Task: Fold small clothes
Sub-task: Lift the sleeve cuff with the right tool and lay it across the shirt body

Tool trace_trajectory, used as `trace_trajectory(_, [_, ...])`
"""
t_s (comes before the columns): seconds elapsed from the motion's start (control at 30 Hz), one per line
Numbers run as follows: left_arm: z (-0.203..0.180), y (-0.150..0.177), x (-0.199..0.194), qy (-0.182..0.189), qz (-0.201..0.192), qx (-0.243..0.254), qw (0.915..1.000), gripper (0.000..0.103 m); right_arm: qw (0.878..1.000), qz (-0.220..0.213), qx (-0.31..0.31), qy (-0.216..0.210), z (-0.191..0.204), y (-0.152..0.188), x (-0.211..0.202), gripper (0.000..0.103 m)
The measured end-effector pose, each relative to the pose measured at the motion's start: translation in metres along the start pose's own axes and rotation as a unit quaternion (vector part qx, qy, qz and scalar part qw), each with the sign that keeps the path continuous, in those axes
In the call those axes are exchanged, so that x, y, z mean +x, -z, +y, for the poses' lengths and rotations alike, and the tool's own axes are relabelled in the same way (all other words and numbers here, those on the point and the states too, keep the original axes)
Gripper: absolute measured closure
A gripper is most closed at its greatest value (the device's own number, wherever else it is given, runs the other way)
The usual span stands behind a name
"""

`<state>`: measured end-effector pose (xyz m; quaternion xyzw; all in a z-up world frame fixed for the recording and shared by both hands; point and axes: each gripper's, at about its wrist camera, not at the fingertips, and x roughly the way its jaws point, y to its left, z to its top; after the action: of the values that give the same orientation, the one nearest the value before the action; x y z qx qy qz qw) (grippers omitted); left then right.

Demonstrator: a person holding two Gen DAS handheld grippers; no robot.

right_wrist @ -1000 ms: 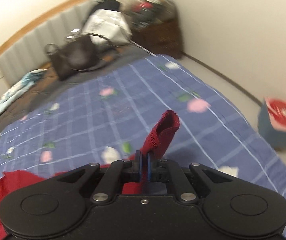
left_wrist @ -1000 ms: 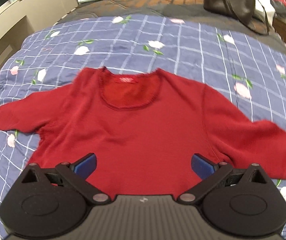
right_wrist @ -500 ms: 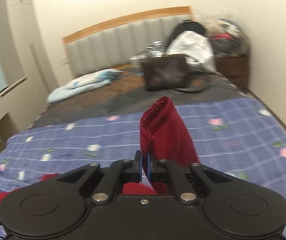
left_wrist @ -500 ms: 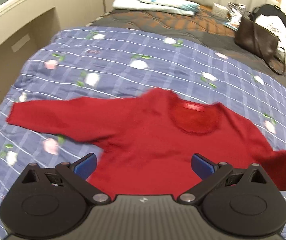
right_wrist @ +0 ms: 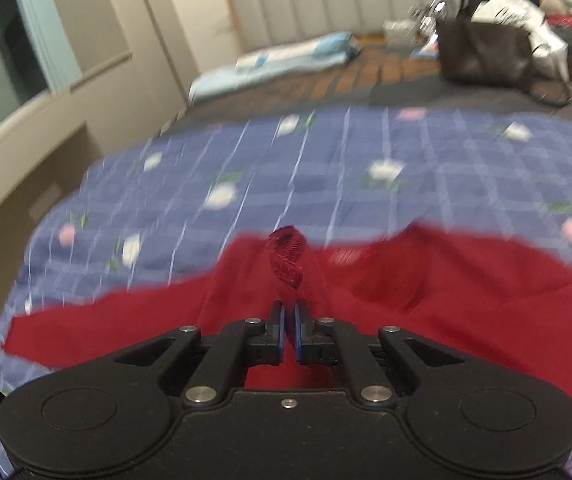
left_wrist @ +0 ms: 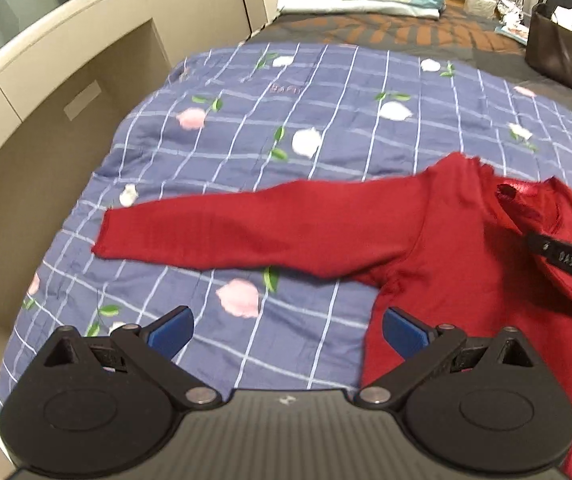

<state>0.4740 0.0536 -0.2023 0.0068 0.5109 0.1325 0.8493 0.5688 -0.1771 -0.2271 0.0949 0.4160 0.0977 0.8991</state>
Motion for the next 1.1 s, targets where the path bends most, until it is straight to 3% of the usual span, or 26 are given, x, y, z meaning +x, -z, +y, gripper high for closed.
trace_trajectory(0.13, [-0.006, 0.006, 0.006, 0.020, 0.005, -0.003, 0.9998, 0.000, 1.000, 0.024, -0.014, 0.002, 0.013, 0.024, 0.019, 0.097])
trace_trajectory(0.2, [-0.016, 0.005, 0.006, 0.030, 0.002, -0.001, 0.9996, 0.000, 0.999, 0.035, -0.014, -0.003, 0.012, 0.031, 0.022, 0.086])
trace_trajectory(0.3, [-0.041, -0.001, 0.008, 0.048, -0.002, 0.007, 0.9988, 0.000, 0.999, 0.043, -0.014, -0.018, 0.006, 0.039, 0.016, 0.058])
trace_trajectory(0.37, [-0.061, -0.006, 0.010, 0.059, -0.007, 0.014, 0.9981, 0.000, 0.999, 0.040, -0.022, -0.023, -0.002, 0.044, 0.004, 0.033])
trace_trajectory(0.47, [-0.095, -0.011, 0.016, 0.069, -0.014, 0.028, 0.9971, 0.000, 0.999, 0.024, -0.030, -0.023, -0.020, 0.047, -0.018, 0.015])
trace_trajectory(0.67, [-0.159, -0.019, 0.046, 0.059, -0.002, 0.043, 0.9973, 0.000, 0.998, 0.010, -0.037, 0.057, -0.088, 0.045, -0.041, 0.008])
trace_trajectory(0.83, [-0.192, -0.022, 0.081, 0.021, 0.032, 0.042, 0.9984, 0.000, 0.997, 0.019, 0.016, 0.078, -0.163, 0.034, -0.042, 0.007])
trace_trajectory(0.97, [-0.206, -0.017, 0.106, -0.021, 0.070, 0.051, 0.9961, 0.000, 0.994, 0.051, 0.051, 0.083, -0.210, 0.035, -0.034, 0.007])
trace_trajectory(1.1, [-0.209, -0.019, 0.112, -0.033, 0.090, 0.035, 0.9948, 0.000, 0.988, 0.090, 0.066, 0.108, -0.240, 0.055, -0.031, 0.007])
